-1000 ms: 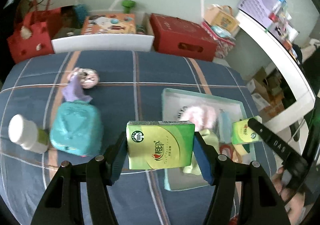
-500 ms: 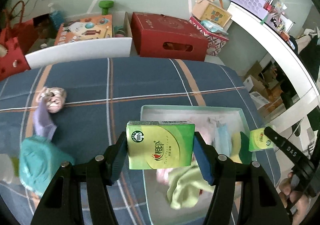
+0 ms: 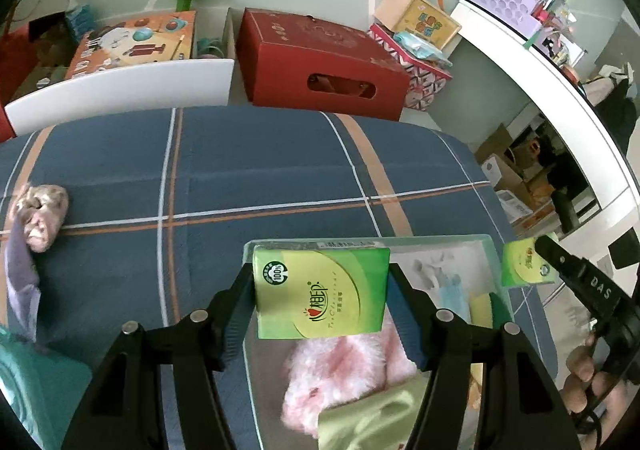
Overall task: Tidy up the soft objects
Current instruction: 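Carry both tissue packs over the white tray with both tools, then lower the tissue packs into the tray and open both tools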
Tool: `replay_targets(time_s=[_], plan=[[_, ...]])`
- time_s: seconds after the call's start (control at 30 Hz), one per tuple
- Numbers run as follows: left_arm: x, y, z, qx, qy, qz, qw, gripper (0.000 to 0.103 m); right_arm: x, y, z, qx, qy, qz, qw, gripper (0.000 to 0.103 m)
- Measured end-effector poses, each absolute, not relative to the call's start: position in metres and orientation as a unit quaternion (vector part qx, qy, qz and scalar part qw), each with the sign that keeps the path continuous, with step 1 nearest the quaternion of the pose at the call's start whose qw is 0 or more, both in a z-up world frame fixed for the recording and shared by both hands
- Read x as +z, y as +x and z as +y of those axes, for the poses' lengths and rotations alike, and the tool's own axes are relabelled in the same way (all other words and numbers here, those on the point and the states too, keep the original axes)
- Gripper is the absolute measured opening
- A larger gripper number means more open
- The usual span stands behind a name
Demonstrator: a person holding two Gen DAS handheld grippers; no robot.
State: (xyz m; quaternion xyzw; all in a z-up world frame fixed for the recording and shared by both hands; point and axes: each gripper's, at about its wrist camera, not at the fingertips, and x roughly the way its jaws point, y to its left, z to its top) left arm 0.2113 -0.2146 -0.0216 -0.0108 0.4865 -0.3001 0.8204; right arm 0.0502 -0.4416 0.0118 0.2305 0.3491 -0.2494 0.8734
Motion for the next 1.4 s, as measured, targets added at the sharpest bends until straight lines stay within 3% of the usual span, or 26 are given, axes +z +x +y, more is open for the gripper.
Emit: replay_targets(time_s=[0.63, 0.8, 0.97, 1.1, 1.17, 1.23, 1.27, 1.4], plan=[[-0.051, 0.214, -0.228, -0.326, -0.036, 0.542, 0.773, 0.065, -0.014, 0.071, -0.441, -0.245, 0.218, 0.386, 0.862, 0.025], [-0.042, 0.212, -0.228, -0.317, -0.026, 0.542, 0.778, 0.074, -0.011, 0.068, -0.442, -0.243, 0.222, 0.383, 0.863, 0.028], [-0.032, 0.212, -0.227, -0.31, -0.019, 0.537, 0.784, 0.081, -0.006, 0.065, -0.442, -0.242, 0.225, 0.379, 0.864, 0.041], [-0.026, 0.211, -0.225, -0.303, -0.013, 0.532, 0.791, 0.082, -0.004, 0.064, -0.441, -0.243, 0.224, 0.378, 0.865, 0.042], [-0.021, 0.21, -0.223, -0.3, -0.015, 0.526, 0.796, 0.087, -0.004, 0.063, -0.441, -0.242, 0.225, 0.378, 0.864, 0.042], [-0.015, 0.208, -0.22, -0.296, -0.015, 0.518, 0.802, 0.09, -0.003, 0.062, -0.441, -0.244, 0.226, 0.38, 0.863, 0.053], [-0.012, 0.208, -0.219, -0.292, -0.014, 0.513, 0.807, 0.091, -0.003, 0.062, -0.441, -0.245, 0.227, 0.383, 0.861, 0.063], [-0.001, 0.207, -0.211, -0.252, 0.002, 0.49, 0.835, 0.091, -0.004, 0.062, -0.44, -0.245, 0.223, 0.392, 0.858, 0.074]])
